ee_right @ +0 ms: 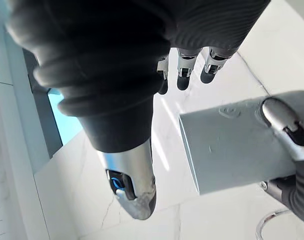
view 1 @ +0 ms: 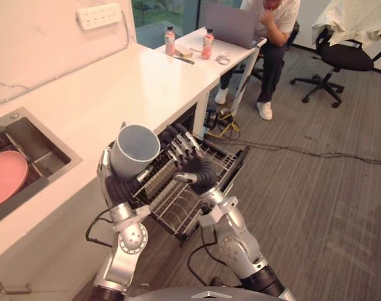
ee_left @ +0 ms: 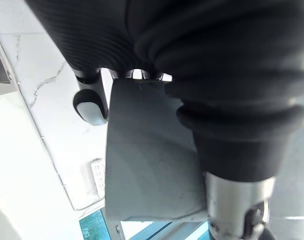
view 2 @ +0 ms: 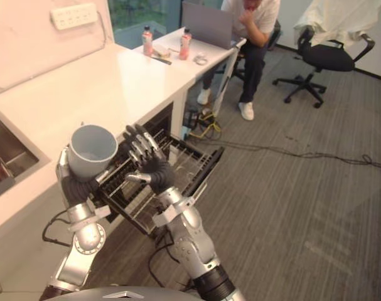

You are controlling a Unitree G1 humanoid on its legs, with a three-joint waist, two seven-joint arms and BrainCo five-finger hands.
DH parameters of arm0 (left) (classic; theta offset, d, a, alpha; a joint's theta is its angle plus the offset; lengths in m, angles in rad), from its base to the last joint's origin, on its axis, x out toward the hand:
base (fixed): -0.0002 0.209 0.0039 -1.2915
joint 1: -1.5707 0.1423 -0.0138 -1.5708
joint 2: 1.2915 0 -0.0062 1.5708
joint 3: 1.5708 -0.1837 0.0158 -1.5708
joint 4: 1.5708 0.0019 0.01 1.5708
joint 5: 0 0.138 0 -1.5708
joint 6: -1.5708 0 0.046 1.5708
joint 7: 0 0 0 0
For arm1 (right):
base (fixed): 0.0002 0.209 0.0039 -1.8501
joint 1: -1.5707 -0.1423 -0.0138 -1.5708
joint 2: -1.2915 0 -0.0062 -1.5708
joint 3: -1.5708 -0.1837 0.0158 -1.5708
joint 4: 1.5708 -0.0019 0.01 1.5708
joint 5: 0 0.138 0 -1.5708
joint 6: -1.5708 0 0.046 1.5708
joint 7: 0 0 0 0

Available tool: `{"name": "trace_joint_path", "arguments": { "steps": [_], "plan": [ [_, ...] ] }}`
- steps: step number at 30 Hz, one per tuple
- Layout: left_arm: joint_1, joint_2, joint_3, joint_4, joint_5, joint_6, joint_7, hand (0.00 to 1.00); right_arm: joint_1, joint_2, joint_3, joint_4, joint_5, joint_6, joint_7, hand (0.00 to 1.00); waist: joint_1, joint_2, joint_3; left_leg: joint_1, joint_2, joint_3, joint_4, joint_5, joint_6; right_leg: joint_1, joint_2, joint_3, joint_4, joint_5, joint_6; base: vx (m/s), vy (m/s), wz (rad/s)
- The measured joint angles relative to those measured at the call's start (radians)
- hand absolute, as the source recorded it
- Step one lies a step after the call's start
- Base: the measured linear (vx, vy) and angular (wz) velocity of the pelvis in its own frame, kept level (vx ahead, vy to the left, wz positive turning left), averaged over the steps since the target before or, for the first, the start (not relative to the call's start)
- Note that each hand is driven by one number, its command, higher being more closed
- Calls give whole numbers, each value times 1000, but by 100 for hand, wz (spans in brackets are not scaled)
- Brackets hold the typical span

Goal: Walk over to the sink, pick up the cup, carry it to the dishwasher, place the cup inside the dishwasher, then close the dishwasher door

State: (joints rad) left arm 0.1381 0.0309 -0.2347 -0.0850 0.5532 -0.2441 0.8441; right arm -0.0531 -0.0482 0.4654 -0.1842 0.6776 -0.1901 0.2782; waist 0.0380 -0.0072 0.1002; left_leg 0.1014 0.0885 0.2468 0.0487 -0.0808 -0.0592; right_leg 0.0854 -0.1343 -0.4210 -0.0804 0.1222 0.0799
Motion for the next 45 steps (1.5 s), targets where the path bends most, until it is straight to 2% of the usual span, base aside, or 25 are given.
{"name": "trace_joint_path", "arguments": {
  "steps": [10,15,25,26,30,38,44,45],
  "plan": [
    [-36,2,-69,21,4,16,-7,100,-15,-2,44,3,-135,22,-107,0,-3,0,-1,2,0,-1,0,5,0,0,0,0,0,4,-1,0,0,0],
    [-38,9,-91,21,4,28,-7,100,-21,-2,47,4,-136,45,-138,0,-4,-1,-2,5,-3,-2,2,7,1,0,-1,0,0,7,-2,0,0,0],
    [-38,14,-126,26,21,29,2,100,-33,-7,69,4,-135,46,-204,0,-5,-1,-2,-1,-6,-3,2,12,3,0,-4,0,0,13,-4,-13,9,0],
    [-38,17,-129,27,22,29,2,100,-33,-8,69,4,-135,46,-206,100,-5,-1,-3,-1,-6,-3,2,13,3,0,-4,0,-1,13,-4,0,0,0],
    [-39,29,-144,29,43,29,0,100,-33,-16,71,4,-135,46,-235,100,-7,-1,-5,-1,-6,-3,2,14,3,-1,-4,0,-1,14,-4,0,0,0],
    [-44,30,-153,40,43,29,1,100,-33,-21,71,4,-138,42,-247,100,-7,-1,-13,-2,-6,-3,3,16,3,-2,-4,0,-1,15,-5,0,0,0],
    [-54,30,-159,60,37,30,1,100,-33,-24,73,4,-176,38,-277,100,-7,0,-13,-4,-6,-5,4,18,3,-2,-4,0,-1,16,-5,0,0,0],
    [-55,31,-161,60,28,30,0,0,-33,-23,75,4,-178,37,-285,100,-7,1,-14,-5,-6,-5,4,19,3,-3,-4,0,-1,16,-6,0,0,0]
  ]
}}
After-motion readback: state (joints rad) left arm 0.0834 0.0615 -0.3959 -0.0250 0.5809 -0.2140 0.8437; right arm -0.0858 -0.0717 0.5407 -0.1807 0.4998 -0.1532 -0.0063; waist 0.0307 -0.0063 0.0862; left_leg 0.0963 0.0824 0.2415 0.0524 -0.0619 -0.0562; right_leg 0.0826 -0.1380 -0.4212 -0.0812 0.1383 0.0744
